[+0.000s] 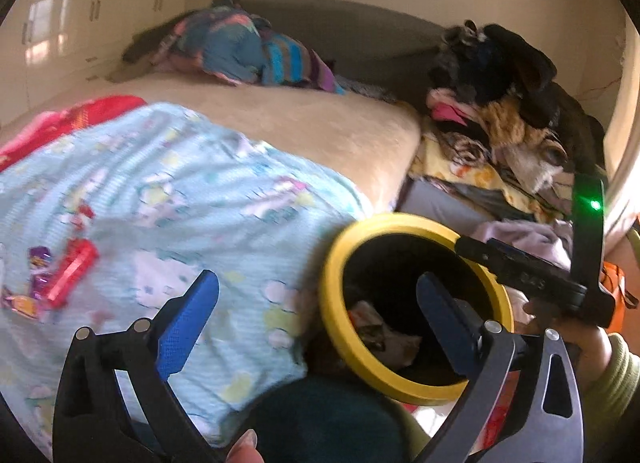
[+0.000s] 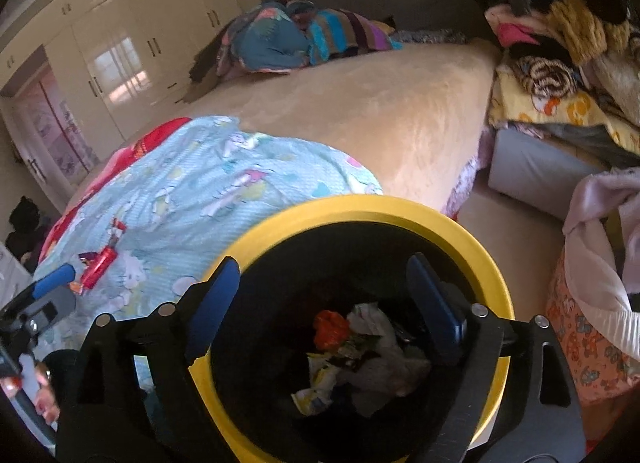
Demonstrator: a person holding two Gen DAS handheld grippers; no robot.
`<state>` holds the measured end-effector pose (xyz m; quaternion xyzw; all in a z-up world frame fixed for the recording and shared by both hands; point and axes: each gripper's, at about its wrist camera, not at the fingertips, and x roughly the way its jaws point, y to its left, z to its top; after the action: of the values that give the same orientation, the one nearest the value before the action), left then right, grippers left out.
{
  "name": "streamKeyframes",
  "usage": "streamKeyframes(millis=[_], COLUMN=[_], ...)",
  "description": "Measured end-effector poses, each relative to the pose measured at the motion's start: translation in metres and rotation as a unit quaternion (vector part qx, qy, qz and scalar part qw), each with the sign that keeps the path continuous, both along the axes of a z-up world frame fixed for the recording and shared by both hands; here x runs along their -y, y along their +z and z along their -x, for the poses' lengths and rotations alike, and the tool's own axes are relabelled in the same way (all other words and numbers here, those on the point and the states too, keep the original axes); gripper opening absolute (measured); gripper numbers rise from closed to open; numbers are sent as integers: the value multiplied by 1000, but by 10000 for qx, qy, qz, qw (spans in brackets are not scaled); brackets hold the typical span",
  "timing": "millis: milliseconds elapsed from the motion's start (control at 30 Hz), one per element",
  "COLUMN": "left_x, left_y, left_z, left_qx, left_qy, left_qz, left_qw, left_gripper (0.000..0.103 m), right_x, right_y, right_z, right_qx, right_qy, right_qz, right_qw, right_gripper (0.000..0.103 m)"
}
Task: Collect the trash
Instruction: 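Open both tools to drop the green wrapper and snack bag into the bin, then move both tools back over the red tube and wrappers on the duvet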
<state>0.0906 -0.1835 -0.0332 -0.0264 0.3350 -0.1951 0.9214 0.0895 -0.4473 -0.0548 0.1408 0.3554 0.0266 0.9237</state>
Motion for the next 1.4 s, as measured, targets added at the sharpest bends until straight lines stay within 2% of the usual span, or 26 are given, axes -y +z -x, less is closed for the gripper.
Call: streamKeyframes(millis=[267,333,600,1000,1400], left_x=[-36,-43,-83,-148,-202], left_y=[23,27,37,45,38], left_z=[6,7,9,8,5], left_qx=[395,461,641,902,782], left_qy=[443,529,1015,1898,2547], left_qz=[16,27,86,-6,166], left_qw=[9982,9975,9927,9777,9637], left_gripper=[96,96,96,96,97], right_x=[-40,-49,-89,-149,-215], right_y=[23,28,44,49,47], right_z=[2,2,-3,-12,-27], right_qx=[326,375,574,588,561], right_qy=[309,372,647,1150,1718], right_qz=[83,76,21,85,157], right_qw=[9990,9986,9963,9916,9834], right_gripper=[81,87,88,89,89])
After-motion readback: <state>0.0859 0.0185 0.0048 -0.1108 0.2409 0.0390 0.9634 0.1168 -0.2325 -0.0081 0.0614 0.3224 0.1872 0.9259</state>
